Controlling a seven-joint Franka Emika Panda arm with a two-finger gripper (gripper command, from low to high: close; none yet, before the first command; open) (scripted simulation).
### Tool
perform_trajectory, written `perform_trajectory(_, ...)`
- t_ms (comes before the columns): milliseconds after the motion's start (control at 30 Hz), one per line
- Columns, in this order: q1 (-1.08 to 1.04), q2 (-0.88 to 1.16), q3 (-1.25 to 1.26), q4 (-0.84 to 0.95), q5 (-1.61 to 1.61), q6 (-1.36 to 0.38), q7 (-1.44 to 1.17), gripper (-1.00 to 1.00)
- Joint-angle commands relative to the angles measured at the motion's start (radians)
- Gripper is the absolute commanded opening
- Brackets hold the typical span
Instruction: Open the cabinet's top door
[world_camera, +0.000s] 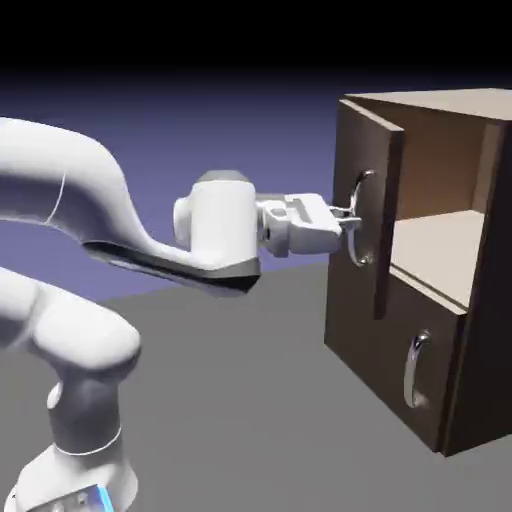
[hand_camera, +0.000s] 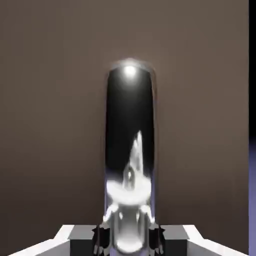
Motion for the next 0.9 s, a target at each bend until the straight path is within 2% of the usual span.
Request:
perform_trajectory(0,-0.027,-0.003,0.036,-0.012,0.029,-0.004,0.001,-1.00)
perform_trajectory(367,-0.271,-0.086,0.426,-0.116,0.384,-0.038,-0.030,-1.00)
perform_trajectory(633,-0.225,-0.170,0.645,-0.171,0.732,-0.228,-0.149,-1.00)
perform_trajectory(867,-0.163,-0.150,0.873,-0.140,1.036,-0.458,-0.195,-1.00)
